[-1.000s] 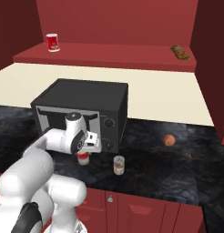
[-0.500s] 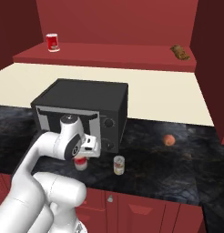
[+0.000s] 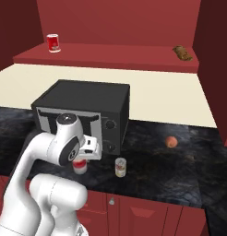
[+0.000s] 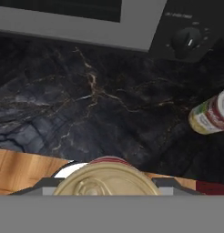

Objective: Pick the cans from the counter and place them in their designated side in the cabinet.

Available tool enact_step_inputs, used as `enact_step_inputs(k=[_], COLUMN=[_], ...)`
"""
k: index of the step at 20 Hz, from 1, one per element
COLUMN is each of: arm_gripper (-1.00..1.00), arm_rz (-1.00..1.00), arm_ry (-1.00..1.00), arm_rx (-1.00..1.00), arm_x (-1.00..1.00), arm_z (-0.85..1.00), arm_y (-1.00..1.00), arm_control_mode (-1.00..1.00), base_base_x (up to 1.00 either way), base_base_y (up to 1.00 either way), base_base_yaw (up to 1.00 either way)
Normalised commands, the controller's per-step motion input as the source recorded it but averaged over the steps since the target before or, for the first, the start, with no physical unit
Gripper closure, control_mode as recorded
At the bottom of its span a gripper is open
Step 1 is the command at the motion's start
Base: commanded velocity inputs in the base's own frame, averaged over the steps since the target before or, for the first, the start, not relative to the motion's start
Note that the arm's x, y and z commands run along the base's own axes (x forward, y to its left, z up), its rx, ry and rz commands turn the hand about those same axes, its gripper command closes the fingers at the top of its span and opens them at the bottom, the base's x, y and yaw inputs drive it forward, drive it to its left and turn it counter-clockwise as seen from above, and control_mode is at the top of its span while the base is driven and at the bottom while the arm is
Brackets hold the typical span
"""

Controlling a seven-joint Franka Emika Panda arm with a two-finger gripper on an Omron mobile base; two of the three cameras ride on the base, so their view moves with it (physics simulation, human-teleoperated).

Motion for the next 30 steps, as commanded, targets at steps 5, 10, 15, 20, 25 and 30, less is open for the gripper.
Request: enact_step_inputs(k=[5,10,15,20,25,30], arm_gripper=[1.0,1.0,1.0,1.0,1.0,1.0], arm_rz=[0.04,0.03,0.01,0.0,0.0,0.0], arm_ry=[-0.07,-0.11,-0.13,-0.11,-0.14,-0.12], arm_rx=[0.0,0.0,0.0,0.0,-0.02,-0.01], arm_x=[-0.35,-0.32,-0.18,-0.21,-0.14,-0.22], arm_z=[0.45,0.46,0.41,0.4,0.34,0.35], arm_y=[-0.08,-0.01,0.0,0.0,0.01,0.0], arm_control_mode=[-1.0,-1.0,-1.0,-1.0,-1.0,-1.0], base_base_x=[0.0,0.0,0.0,0.0,0.0,0.0], base_base_y=[0.0,0.0,0.0,0.0,0.0,0.0], base_base_yaw=[0.0,0.0,0.0,0.0,0.0,0.0])
